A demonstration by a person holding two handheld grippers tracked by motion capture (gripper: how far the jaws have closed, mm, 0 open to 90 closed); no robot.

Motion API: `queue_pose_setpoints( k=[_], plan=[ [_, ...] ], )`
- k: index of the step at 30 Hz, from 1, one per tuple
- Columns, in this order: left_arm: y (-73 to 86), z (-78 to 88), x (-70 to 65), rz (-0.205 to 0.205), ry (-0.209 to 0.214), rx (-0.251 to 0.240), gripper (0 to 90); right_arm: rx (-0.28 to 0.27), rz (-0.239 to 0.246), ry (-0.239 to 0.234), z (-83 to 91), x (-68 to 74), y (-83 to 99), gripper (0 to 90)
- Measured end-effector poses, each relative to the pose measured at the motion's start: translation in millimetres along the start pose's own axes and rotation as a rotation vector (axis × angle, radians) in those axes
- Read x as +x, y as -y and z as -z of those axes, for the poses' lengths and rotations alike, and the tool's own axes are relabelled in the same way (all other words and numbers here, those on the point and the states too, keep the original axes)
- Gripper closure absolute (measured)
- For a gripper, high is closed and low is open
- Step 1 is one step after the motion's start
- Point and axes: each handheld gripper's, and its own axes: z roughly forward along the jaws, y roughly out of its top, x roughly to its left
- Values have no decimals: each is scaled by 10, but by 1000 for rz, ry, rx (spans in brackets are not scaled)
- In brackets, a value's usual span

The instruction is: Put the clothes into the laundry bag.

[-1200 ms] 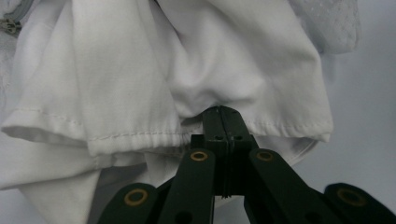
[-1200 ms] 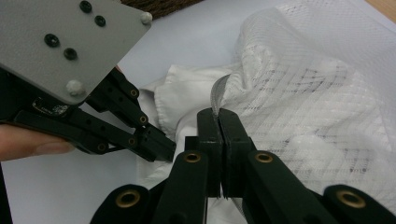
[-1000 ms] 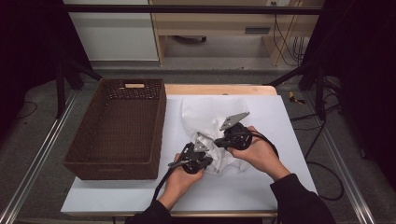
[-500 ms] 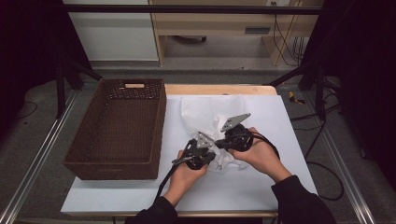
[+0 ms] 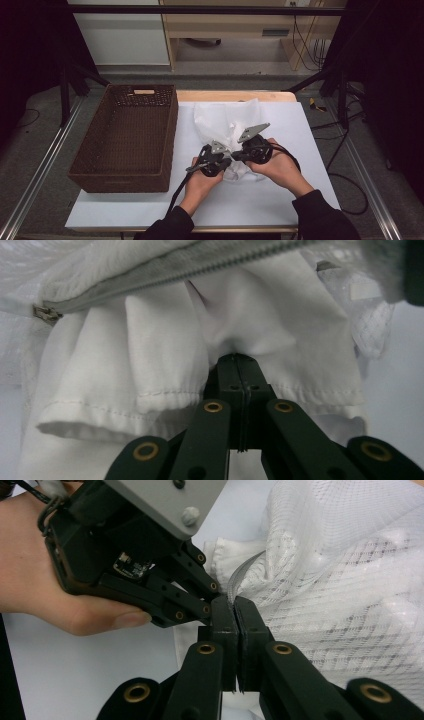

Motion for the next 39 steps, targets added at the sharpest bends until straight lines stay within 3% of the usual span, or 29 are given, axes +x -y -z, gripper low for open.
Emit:
queue_pose_setpoints(
  k=[11,29,39],
  plan=[
    [-28,-25,60,18,-3,-14,900,-5,2,-8,-3,41,9,892],
    [-26,29,88,13,-19,-22,900,-10,1,-17,25,96,25,892],
    [-27,72,89,9,-19,-22,900,-19,12,-27,62,200,22,892]
  ],
)
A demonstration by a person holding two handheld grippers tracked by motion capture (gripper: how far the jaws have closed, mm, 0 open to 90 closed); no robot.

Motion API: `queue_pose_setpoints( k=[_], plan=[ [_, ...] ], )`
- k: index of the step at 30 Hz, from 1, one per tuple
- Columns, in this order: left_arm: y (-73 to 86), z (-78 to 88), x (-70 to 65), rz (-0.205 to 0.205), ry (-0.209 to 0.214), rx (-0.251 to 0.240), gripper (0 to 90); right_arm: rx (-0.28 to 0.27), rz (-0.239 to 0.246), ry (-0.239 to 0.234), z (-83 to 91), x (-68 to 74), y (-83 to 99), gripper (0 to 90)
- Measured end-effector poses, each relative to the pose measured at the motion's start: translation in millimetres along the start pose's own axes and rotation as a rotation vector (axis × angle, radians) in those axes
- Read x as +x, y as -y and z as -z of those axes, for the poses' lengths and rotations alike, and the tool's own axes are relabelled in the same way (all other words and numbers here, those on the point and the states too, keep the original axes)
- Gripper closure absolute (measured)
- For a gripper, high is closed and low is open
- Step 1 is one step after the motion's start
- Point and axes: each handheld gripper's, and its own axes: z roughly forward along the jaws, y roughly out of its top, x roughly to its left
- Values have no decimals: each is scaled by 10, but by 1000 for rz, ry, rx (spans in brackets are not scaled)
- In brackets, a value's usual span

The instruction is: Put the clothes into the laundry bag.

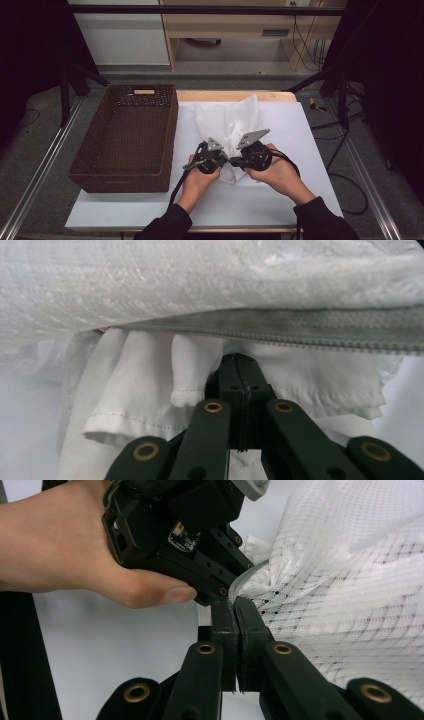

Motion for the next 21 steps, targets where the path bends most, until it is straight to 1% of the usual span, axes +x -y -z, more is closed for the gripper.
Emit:
queue_pose_setpoints(
  k=[8,10,16,21],
  plan=[
    [13,127,-3,-7,5,-11,900,-15,2,-14,47,93,-50,891],
    [17,174,-9,-10,7,-14,900,-20,16,-20,58,125,-73,891],
    [33,280,-14,-11,10,-20,900,-35,28,-37,90,228,-166,891],
    [39,341,-27,-14,20,-10,900,-41,35,-38,116,234,-193,891]
  ],
)
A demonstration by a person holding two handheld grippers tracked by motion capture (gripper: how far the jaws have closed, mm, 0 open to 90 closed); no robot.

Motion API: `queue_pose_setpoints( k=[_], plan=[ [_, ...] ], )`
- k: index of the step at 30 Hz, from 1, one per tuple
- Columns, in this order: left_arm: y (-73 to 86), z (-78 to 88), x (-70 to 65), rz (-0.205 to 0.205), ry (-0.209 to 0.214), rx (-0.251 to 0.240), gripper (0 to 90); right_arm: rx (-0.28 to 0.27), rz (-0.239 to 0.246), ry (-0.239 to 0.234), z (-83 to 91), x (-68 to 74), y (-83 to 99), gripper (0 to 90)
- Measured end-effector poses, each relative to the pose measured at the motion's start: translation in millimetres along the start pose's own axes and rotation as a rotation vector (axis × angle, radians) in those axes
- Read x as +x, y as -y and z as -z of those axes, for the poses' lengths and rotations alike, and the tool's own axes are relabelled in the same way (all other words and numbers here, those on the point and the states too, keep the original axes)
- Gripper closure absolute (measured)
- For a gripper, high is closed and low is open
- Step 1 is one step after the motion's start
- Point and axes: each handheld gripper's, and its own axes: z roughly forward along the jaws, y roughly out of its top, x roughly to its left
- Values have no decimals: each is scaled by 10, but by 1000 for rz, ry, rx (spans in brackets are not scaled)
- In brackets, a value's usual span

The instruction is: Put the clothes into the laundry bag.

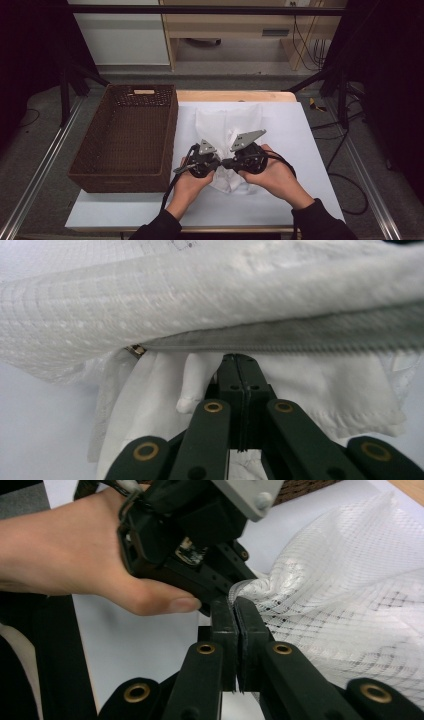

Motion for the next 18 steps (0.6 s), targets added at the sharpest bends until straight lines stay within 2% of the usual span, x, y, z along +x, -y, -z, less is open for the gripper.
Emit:
queue_pose_setpoints(
  k=[7,11,18],
  plan=[
    [3,-73,-3,-13,-3,27,900,24,-35,45,-48,-183,158,892],
    [11,-172,10,-12,-4,39,900,24,-95,44,-137,-332,324,892],
    [-2,-312,-14,-2,0,23,900,18,-119,24,-226,-373,410,892]
  ],
)
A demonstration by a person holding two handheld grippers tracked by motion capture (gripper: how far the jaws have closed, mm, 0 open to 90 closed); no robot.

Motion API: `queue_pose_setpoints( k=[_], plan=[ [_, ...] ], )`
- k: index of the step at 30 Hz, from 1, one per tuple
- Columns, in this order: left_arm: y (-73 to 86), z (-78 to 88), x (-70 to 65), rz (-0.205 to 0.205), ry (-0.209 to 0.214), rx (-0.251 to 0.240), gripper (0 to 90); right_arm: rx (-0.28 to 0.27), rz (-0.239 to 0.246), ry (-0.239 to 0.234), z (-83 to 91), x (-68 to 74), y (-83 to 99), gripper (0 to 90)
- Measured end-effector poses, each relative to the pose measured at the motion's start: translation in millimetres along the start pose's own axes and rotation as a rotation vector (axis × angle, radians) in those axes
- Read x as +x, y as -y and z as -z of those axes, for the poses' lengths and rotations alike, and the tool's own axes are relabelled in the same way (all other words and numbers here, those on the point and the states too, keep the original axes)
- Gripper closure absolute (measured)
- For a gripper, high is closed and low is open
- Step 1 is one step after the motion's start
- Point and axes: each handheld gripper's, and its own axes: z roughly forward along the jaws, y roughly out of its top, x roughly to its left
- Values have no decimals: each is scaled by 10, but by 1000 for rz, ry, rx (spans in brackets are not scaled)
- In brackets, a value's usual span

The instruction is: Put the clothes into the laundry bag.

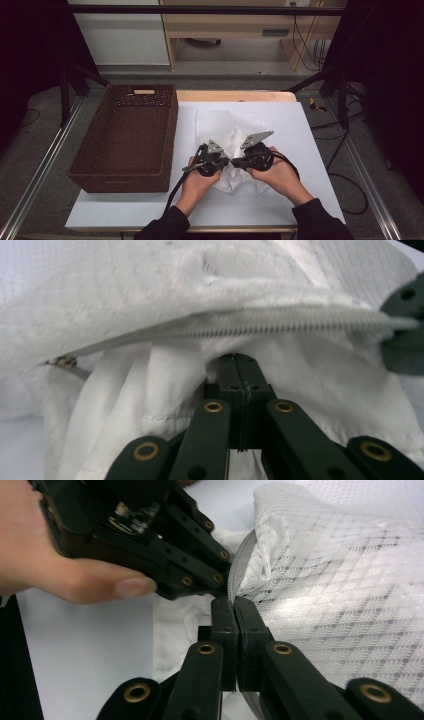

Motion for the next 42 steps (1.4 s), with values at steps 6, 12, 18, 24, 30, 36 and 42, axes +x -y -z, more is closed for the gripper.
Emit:
queue_pose_setpoints(
  k=[6,12,18,24,30,36,42],
  plan=[
    [-54,-98,-8,14,-1,-29,900,-4,7,-10,27,20,-5,892],
    [-114,-171,27,38,-21,-66,900,-6,11,-14,30,56,-3,892],
    [-128,-248,49,47,-26,-78,900,-6,2,-4,47,24,9,892],
    [-85,-126,40,23,-23,-45,900,-6,-11,16,63,-39,42,892],
    [33,102,-50,-14,-8,-6,900,-15,-23,33,100,-81,68,893],
    [162,401,-151,-45,-19,18,900,-23,-20,36,114,-63,82,893],
    [269,619,-124,-35,-52,34,900,-30,-14,36,98,-24,80,893]
  ],
)
